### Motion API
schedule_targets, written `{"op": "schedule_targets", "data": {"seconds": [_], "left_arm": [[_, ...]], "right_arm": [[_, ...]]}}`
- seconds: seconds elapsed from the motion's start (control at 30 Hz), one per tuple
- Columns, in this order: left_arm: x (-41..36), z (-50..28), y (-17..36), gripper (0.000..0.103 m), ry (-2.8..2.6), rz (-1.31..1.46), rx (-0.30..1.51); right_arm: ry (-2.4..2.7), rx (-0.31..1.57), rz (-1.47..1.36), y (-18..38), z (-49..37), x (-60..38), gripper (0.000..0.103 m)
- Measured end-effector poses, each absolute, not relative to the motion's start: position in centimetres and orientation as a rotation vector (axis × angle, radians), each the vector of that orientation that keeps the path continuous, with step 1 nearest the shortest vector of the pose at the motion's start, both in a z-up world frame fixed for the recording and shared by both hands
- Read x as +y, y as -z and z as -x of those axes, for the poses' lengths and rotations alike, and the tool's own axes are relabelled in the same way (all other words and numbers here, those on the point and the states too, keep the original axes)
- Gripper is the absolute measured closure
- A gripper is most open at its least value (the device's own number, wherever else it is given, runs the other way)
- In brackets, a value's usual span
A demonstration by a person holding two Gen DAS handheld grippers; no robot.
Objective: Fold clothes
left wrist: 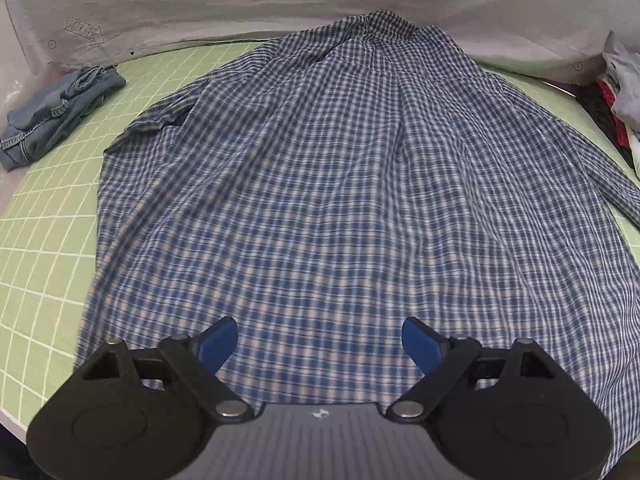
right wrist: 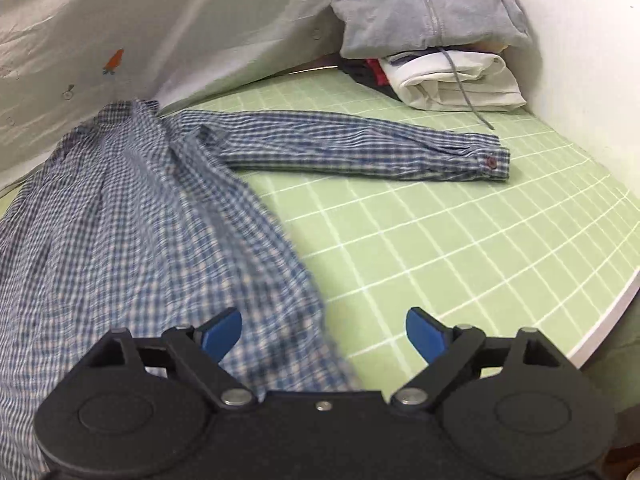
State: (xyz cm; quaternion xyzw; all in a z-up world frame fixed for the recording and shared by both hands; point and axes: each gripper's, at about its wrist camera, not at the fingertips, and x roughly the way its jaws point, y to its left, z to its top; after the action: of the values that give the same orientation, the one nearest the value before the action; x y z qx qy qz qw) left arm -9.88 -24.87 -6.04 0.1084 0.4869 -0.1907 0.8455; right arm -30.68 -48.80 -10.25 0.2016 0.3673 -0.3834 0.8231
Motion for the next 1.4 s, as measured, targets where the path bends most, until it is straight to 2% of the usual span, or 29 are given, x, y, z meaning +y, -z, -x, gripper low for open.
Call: {"op": "schedule_targets", "data": {"seconds": [0.37, 0.53, 0.77, 1.1, 1.4], "left_arm": [[-29.5, 10.9, 5.2, 0.012, 0.227, -0.196, 1.045], [-30.6, 9.1, 5.4, 0.012, 0.149, -0.184, 1.074], [-31.9, 7.5, 5.0, 0.012, 0.119, -0.178, 1.107], [-30.7, 8.1, 5.3, 0.012, 0.094, -0.126, 1.116], [-25.8, 9.7, 5.0, 0.011, 0.066, -0.034, 1.079]], "right_arm": [[0.887, 0.753, -0.447, 11.4, 30.3, -64.7, 0.013], [0.859, 0.733, -0.410, 12.5, 27.5, -67.8, 0.013], [0.908, 0.774, -0.526, 15.4, 26.7, -71.9, 0.014], [1.042, 0.797, -0.505, 15.8, 29.9, -75.8, 0.015], [1.079, 0.810, -0.428, 13.3, 31.2, -71.6, 0.013]]}}
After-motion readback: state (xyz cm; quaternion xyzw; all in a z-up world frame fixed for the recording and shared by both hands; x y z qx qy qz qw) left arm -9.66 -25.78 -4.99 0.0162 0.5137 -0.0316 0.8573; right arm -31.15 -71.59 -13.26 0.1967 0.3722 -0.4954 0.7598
